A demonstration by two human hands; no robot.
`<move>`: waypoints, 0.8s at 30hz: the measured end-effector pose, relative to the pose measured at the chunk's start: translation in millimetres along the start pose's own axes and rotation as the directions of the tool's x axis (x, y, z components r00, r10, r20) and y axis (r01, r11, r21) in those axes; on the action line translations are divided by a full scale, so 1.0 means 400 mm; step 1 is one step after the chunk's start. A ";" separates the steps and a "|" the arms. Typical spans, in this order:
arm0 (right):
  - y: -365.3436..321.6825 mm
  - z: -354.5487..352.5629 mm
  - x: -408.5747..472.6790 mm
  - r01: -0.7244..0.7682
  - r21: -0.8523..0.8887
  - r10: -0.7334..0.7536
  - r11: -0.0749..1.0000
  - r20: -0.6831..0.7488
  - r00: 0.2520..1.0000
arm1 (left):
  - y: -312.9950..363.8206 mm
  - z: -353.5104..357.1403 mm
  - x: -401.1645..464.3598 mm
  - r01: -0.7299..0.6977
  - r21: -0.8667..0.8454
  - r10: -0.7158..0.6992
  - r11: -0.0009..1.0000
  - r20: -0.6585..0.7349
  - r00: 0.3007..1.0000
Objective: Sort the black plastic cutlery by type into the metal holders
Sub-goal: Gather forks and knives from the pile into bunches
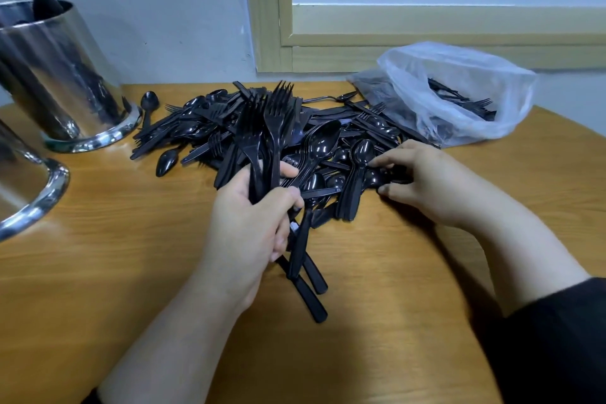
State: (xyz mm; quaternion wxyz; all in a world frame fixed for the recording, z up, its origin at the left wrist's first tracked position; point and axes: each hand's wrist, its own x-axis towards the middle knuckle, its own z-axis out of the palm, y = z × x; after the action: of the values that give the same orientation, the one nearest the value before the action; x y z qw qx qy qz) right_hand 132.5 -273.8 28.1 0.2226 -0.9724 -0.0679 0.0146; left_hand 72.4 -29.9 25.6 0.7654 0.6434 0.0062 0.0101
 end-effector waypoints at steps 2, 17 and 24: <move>0.002 0.001 0.001 0.037 0.024 -0.036 0.999 -0.039 0.999 | -0.003 -0.002 0.001 -0.004 0.006 0.004 1.000 -0.002 1.000; 0.008 -0.029 -0.016 0.013 0.070 -0.016 0.997 0.047 0.999 | -0.016 -0.018 0.003 -0.006 0.027 0.006 1.000 -0.024 1.000; 0.006 -0.027 -0.013 0.002 0.052 -0.004 0.999 0.034 0.999 | -0.017 -0.018 0.005 -0.016 0.025 0.016 1.000 -0.013 1.000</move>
State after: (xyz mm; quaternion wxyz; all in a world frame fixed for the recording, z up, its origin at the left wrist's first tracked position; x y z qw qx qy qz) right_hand 128.4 -281.2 36.9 0.2467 -0.9658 -0.0728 0.0326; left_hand 74.2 -23.8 17.8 0.7572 0.6528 0.0063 0.0203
